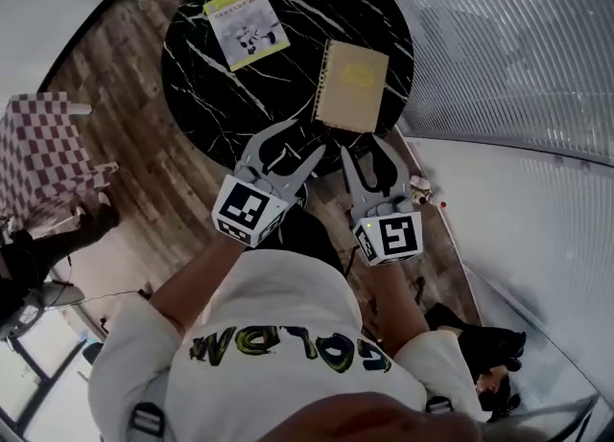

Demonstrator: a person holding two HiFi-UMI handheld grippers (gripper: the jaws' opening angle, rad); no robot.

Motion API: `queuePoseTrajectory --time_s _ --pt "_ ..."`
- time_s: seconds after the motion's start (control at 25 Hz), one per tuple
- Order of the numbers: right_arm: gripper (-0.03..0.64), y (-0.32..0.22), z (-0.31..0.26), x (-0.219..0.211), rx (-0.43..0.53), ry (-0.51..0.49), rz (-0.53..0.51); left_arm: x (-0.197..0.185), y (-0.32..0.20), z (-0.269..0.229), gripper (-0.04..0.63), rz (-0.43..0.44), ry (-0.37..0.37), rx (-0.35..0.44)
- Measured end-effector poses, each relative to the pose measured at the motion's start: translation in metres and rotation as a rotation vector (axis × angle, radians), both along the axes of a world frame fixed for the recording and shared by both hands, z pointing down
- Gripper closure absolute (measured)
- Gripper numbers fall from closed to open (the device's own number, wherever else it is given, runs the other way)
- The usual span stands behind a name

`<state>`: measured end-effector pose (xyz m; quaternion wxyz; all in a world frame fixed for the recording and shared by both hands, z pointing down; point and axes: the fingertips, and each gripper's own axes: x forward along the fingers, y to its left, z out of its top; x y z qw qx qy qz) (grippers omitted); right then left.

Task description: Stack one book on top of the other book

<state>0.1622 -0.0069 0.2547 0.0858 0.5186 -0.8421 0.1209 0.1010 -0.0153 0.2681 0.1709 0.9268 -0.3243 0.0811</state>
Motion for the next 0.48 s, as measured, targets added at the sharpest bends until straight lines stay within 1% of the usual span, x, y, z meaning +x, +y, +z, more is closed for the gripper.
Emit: queuePoseTrajectory --time_s 0.16,0.36,0.48 --pt "0.474 0.016 -0.032 -0.025 0.013 -0.019 -0.031 -0.021 0.016 -0.040 0.450 -0.014 0.035 0.040" --pt "0.505 0.030 -0.056 -0.050 0.030 -0.037 -0.069 -0.033 0.034 -0.066 0.454 -0.019 0.071 0.055" --pt "0.526 0.035 -0.067 -0.062 0.043 -0.049 -0.097 -0.041 0.041 -0.080 0.470 -0.026 0.086 0.077"
